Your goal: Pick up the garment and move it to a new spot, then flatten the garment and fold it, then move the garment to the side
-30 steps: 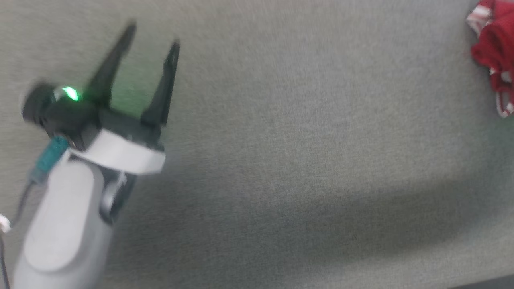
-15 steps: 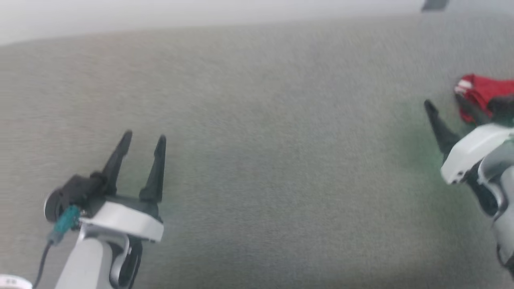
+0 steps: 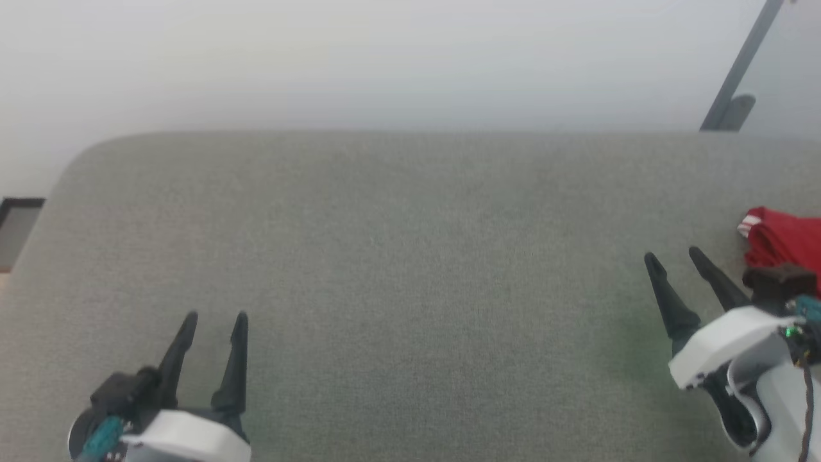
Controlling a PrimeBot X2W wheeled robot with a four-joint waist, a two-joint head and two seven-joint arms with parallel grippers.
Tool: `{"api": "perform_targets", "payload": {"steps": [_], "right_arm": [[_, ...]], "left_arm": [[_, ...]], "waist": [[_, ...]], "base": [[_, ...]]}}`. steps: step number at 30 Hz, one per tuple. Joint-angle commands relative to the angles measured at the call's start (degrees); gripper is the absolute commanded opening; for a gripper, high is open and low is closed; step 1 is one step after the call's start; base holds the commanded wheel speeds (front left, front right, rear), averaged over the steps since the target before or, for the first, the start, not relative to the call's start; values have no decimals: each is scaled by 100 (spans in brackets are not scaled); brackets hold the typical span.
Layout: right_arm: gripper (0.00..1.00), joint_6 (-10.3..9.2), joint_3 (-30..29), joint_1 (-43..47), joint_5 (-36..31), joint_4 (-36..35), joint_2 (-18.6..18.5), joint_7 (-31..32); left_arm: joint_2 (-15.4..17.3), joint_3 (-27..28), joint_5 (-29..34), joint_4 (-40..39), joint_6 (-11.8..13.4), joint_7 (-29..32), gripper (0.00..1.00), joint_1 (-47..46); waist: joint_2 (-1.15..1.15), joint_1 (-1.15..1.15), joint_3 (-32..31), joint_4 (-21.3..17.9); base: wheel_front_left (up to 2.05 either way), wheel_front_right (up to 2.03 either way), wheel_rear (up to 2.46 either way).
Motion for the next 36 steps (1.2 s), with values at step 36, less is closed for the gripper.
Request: {"api": "perform_targets", "payload": {"steps": [36], "right_arm": [[100,-5,-1911,2294,-959,-2714,957,507]], "left_arm": [[-251,457,86,-957,-7,-26,100,1202]], "waist": [[0,0,-398,77]], "base": [[0,0,0]]}}
